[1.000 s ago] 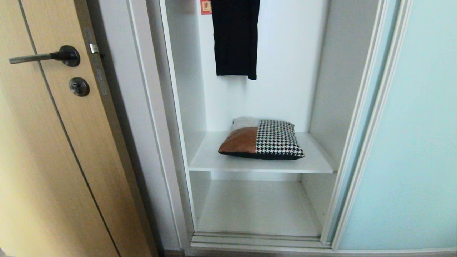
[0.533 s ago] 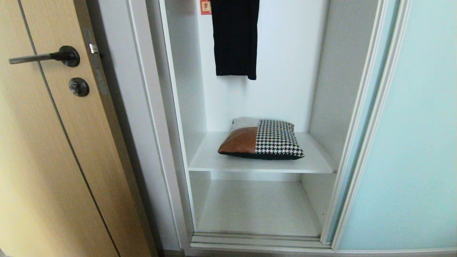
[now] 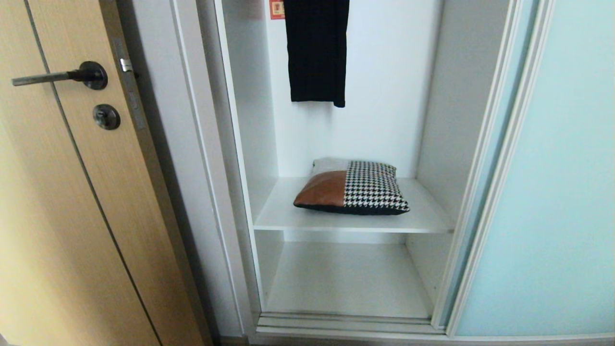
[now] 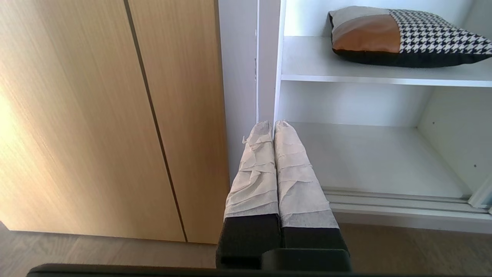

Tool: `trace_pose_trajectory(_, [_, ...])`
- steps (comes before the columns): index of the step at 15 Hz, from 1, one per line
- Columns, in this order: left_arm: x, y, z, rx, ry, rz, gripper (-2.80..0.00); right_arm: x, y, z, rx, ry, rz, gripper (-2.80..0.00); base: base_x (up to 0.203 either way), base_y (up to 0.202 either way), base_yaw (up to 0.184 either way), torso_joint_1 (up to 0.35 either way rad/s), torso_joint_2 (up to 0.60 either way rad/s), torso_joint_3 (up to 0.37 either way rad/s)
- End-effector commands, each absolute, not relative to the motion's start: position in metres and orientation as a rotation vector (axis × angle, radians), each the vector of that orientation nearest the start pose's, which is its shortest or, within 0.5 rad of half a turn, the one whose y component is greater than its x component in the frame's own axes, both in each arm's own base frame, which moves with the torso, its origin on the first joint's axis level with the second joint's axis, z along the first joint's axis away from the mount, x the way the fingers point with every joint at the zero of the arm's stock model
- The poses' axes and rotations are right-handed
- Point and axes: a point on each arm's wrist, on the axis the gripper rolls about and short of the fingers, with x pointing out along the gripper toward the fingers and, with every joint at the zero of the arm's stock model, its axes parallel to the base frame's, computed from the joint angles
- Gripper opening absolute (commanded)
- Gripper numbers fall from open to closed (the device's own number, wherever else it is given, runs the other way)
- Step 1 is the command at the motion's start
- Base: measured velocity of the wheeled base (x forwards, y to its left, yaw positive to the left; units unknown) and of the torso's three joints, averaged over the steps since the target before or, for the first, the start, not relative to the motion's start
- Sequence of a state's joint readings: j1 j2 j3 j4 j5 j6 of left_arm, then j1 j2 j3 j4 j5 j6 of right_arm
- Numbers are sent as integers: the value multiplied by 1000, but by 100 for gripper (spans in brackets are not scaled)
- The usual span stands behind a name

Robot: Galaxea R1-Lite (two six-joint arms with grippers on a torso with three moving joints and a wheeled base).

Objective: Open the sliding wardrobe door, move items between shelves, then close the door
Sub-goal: Close the door

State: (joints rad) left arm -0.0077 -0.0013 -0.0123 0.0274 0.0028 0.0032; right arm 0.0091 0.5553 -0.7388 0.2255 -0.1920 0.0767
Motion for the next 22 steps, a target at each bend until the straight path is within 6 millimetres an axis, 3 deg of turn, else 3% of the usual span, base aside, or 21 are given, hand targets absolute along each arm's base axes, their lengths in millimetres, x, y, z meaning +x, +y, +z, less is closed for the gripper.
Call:
trace_pose_trajectory(1, [-24, 0, 76, 3, 14, -5, -280, 54, -4, 274, 63, 157, -202, -280, 0, 0, 0, 0, 0, 0])
trace_pose_trajectory(3, [-24, 0, 76, 3, 14, -5, -280, 73, -4, 279, 60, 186, -208, -280, 0, 0, 0, 0, 0, 0])
trace_pose_trajectory(6, [-24, 0, 76, 3, 14, -5, -280, 110, -6, 312, 57, 179, -215, -280, 0, 0, 0, 0, 0, 0])
trace_pose_trajectory(9, [-24, 0, 76, 3, 14, -5, -280, 139, -10, 335, 58, 213, -10, -280, 0, 0, 0, 0, 0, 0])
trace_pose_trajectory(13, [-24, 0, 76, 3, 14, -5, -280, 177, -46, 318, 75, 313, 130, -280, 0, 0, 0, 0, 0, 0])
trace_pose_trajectory(17, [-24, 0, 76, 3, 14, -5, -280, 212, -61, 305, 131, 377, 227, -280, 0, 0, 0, 0, 0, 0])
trace_pose_trajectory(22, [-24, 0, 76, 3, 14, -5, -280, 256, -84, 296, 166, 418, 209, -280, 0, 0, 0, 0, 0, 0])
